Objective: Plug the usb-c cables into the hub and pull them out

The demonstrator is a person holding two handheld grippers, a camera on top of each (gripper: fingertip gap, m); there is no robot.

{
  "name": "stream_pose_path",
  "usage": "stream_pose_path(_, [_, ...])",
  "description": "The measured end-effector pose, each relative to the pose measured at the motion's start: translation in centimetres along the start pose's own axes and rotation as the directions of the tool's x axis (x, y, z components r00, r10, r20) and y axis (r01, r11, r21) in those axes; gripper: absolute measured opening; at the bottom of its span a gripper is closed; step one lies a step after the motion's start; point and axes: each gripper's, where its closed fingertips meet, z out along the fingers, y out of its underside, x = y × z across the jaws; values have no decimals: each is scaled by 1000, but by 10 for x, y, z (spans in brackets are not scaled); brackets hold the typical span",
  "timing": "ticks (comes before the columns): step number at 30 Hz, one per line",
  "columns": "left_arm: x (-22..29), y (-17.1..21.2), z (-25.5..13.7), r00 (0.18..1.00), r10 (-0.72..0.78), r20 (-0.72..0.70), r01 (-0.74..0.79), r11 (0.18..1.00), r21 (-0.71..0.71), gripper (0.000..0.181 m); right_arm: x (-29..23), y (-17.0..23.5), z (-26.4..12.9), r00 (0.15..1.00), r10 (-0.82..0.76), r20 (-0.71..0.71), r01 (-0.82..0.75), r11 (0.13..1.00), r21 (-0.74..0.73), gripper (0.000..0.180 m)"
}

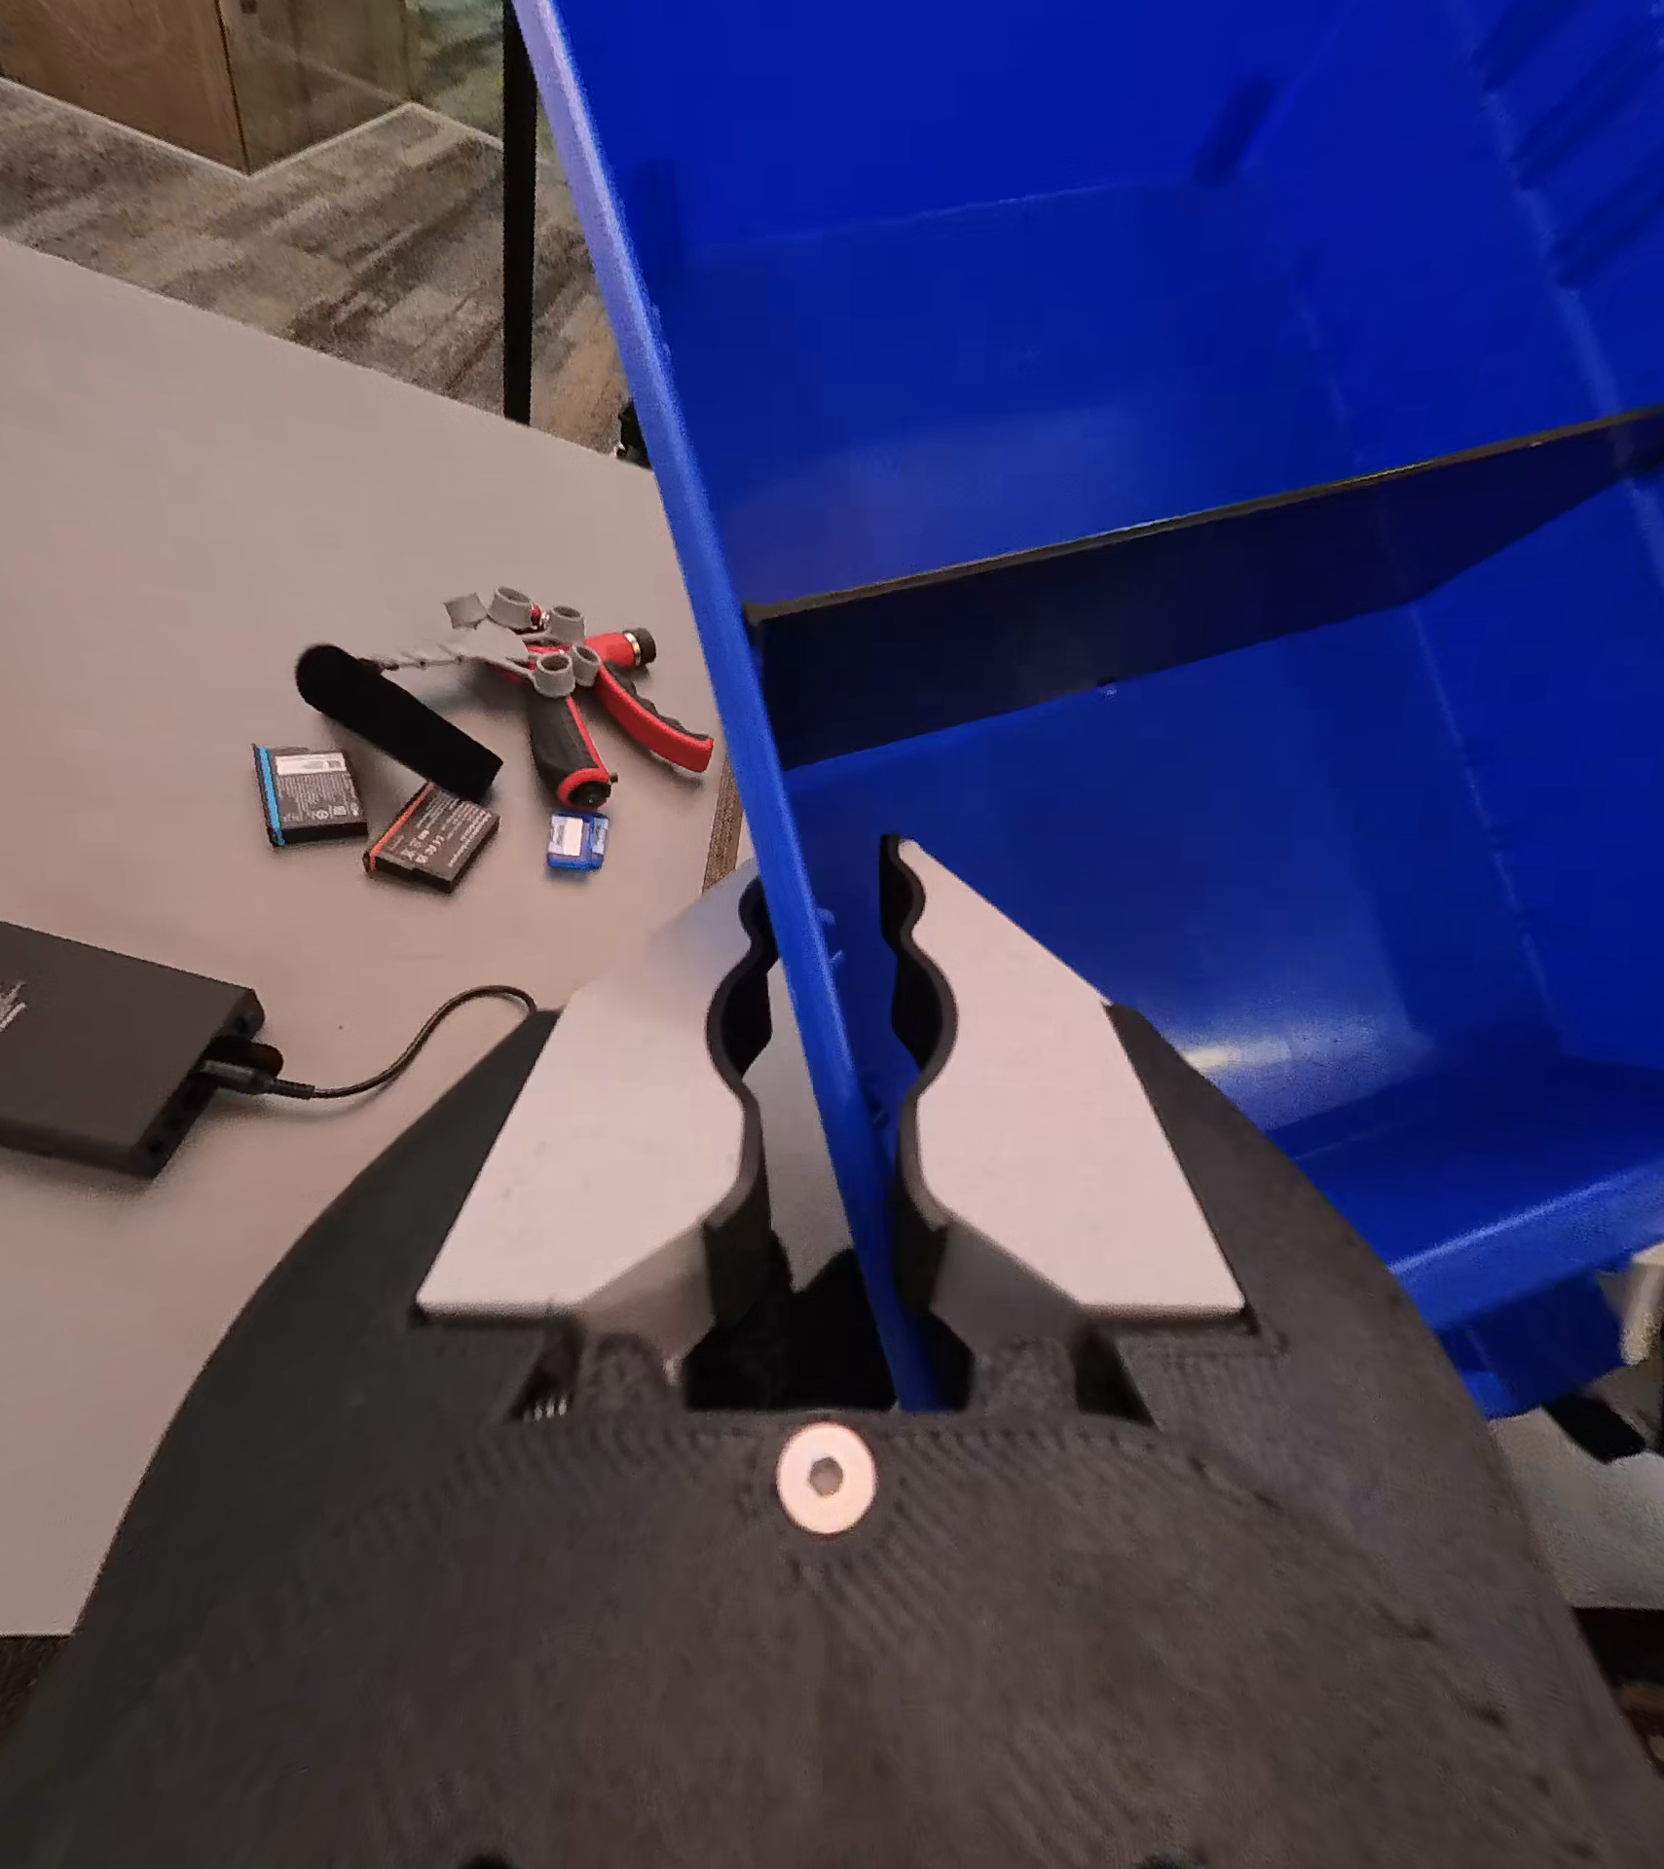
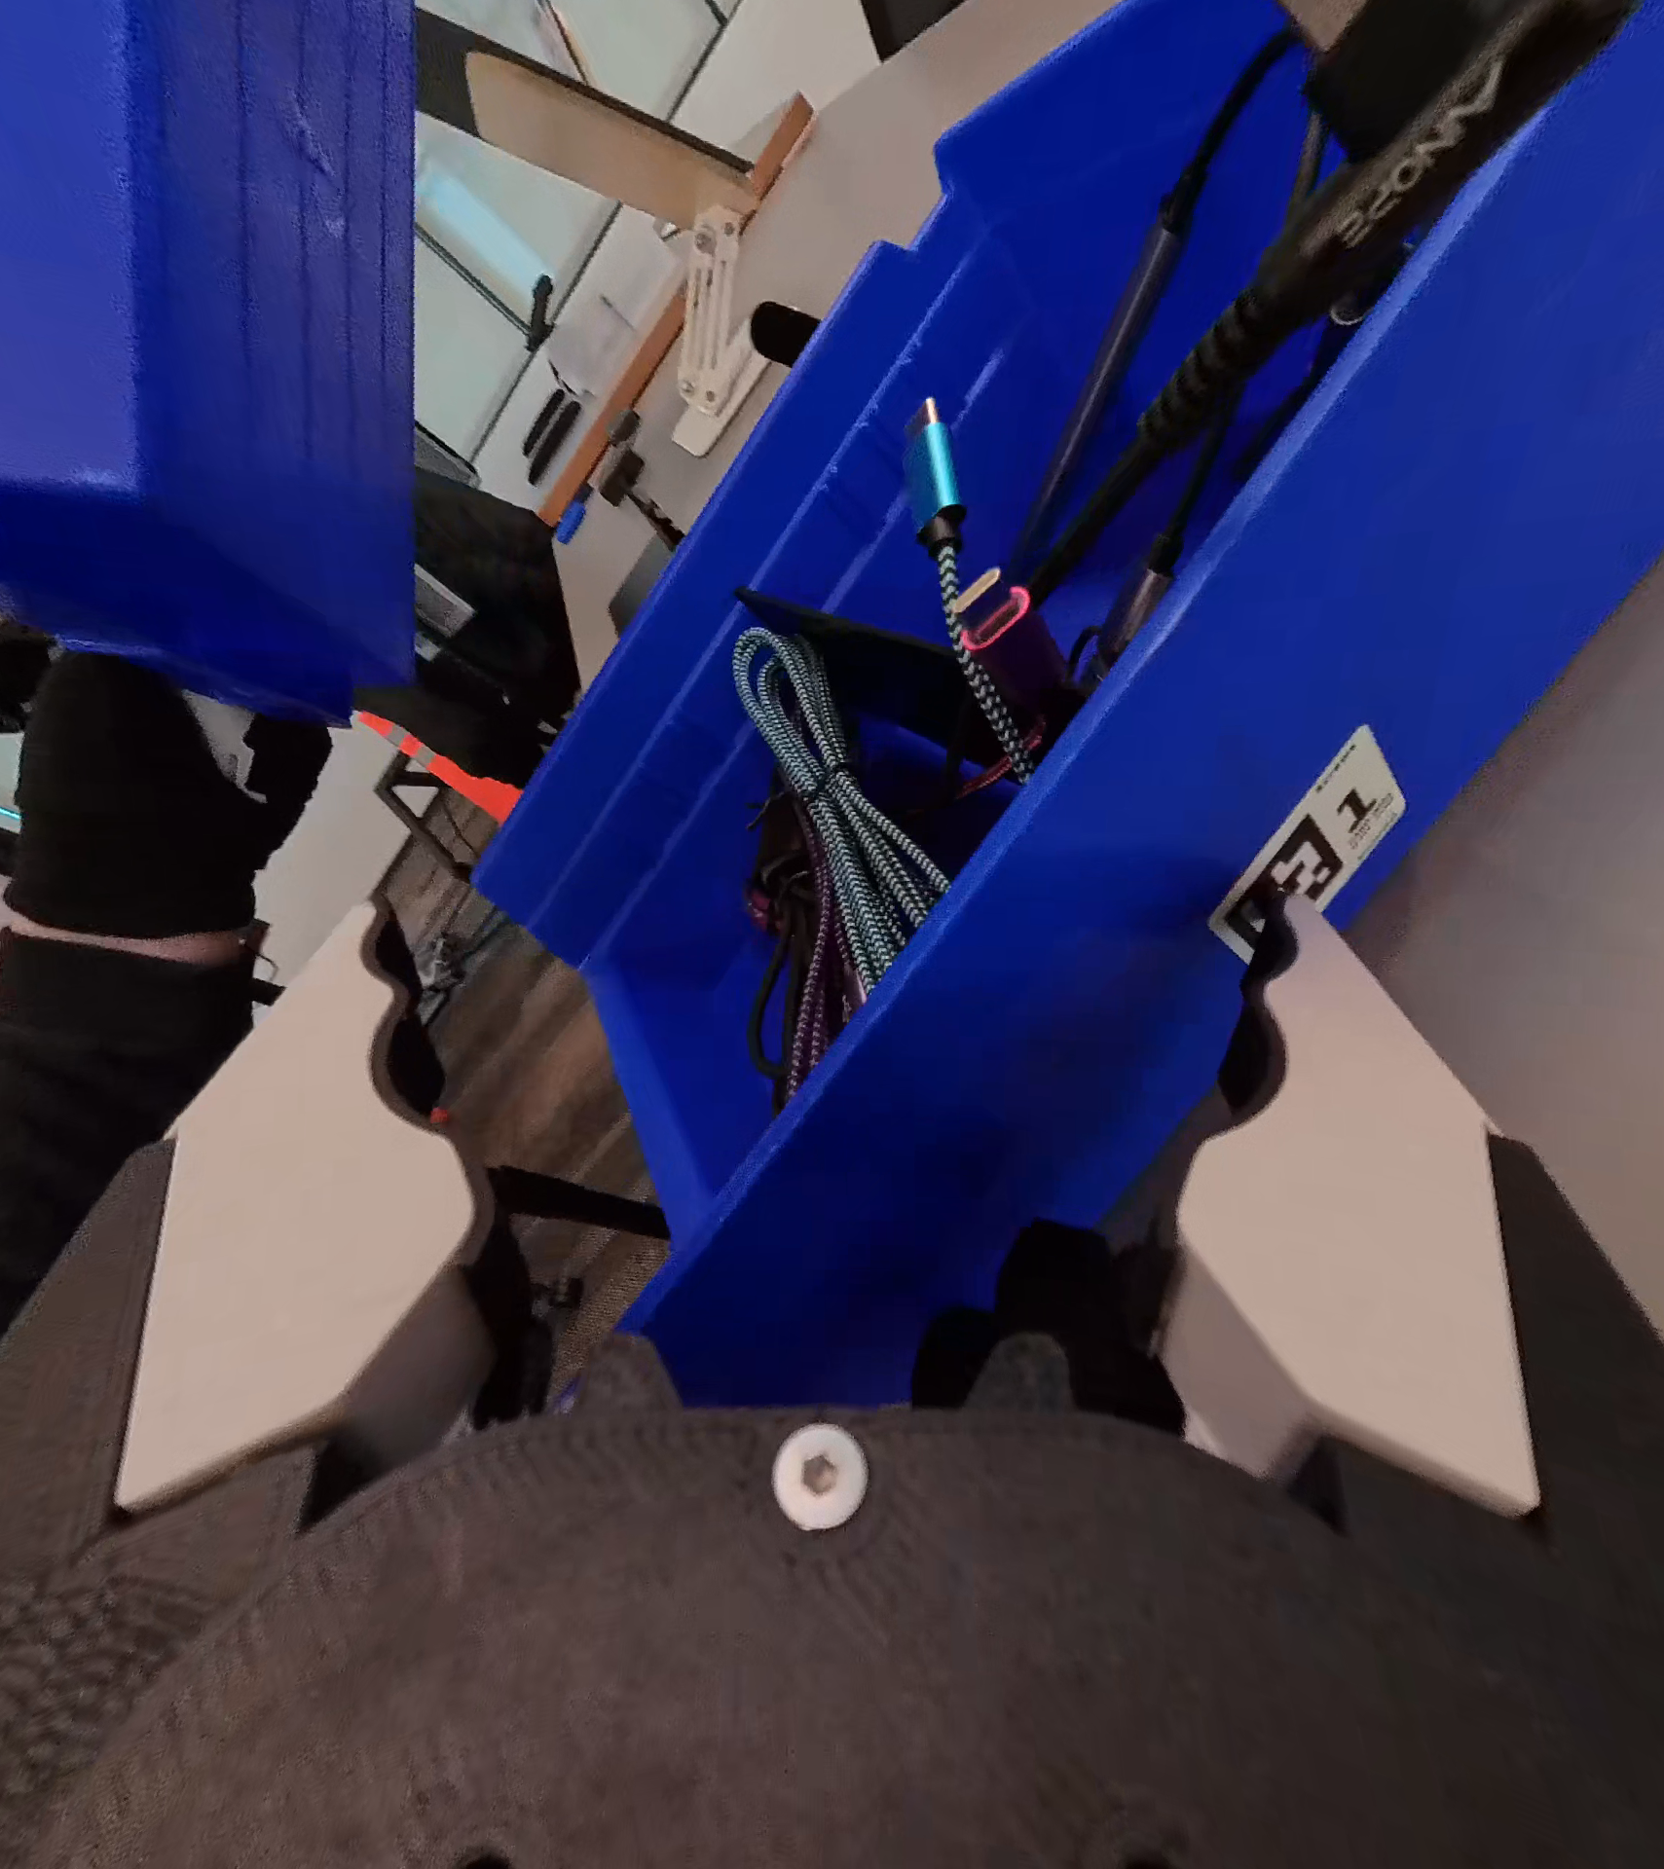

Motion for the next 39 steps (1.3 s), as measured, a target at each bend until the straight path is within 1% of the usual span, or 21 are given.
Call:
stream_pose_path(4, [6,-11,-8,1000,1,-13,-1,1000,28,16,-23,10,37,996,26,83,-24,999,-27,155])
stream_pose_path(6, [11,-15,-11,1000,13,-16,-12,999,33,16,-32,15,48,991,40,124,-34,998,-55,155])
stream_pose_path(8, [19,-18,-12,999,29,-24,-28,999,35,16,-34,14,46,992,21,126,-16,999,-45,155])
stream_pose_path(10, [32,-20,-11,998,47,-38,-45,998,35,16,-31,5,33,994,-18,110,20,1000,-17,155])
stream_pose_path(12, [52,-19,-7,996,66,-64,-64,997,30,16,-27,-11,6,994,-62,91,59,998,31,155])
stream_pose_path(14, [79,-14,2,990,88,-106,-87,996,16,16,-24,-33,-32,991,-114,63,106,988,111,153])
stream_pose_path(18, [142,5,34,973,151,-177,-161,986,-47,16,-23,-76,-129,974,-228,-5,220,936,275,148])
stream_pose_path(21, [200,29,65,948,192,-253,-224,969,-105,16,-43,-91,-201,951,-308,40,273,890,366,146])
stream_pose_path(23, [245,48,86,926,203,-319,-260,955,-146,16,-50,-97,-247,938,-347,-1,312,841,442,145])
stream_pose_path(26, [317,80,112,880,224,-419,-329,923,-197,16,-56,-96,-307,927,-367,-80,352,775,525,145])
stream_pose_path(30, [410,135,136,806,228,-547,-418,873,-251,15,-54,-85,-371,938,-317,-140,333,711,620,144])
stream_pose_path(33, [463,182,153,757,237,-609,-475,840,-263,14,-37,-69,-405,935,-266,-236,356,688,633,143])
stream_pose_path(35, [491,217,163,742,207,-638,-485,822,-298,14,-21,-58,-423,930,-216,-298,361,684,634,144])
stream_pose_path(39, [539,277,170,699,175,-694,-535,771,-345,13,8,-37,-445,891,-147,-431,401,701,590,142])
